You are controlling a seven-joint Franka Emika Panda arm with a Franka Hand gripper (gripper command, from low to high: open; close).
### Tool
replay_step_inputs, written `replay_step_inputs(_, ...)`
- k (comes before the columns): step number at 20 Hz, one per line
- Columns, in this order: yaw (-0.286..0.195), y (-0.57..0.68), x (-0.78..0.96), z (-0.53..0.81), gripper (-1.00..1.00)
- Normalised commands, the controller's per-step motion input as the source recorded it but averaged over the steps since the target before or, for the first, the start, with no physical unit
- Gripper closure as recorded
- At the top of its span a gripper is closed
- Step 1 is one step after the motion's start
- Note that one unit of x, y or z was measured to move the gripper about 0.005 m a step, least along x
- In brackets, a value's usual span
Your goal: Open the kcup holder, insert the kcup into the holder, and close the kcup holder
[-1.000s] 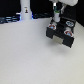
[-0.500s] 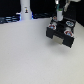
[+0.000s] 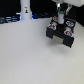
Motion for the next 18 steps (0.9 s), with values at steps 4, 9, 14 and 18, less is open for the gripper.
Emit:
replay_step_inputs(4,0.015,0.12,0.15,-0.10,1.00)
replay_step_inputs(9,-0.013,0.13,0.28,0.07,1.00)
replay_step_inputs(14,-0.037,0.04,0.27,0.23,1.00)
replay_step_inputs(18,-0.039,0.06,0.39,0.25,1.00)
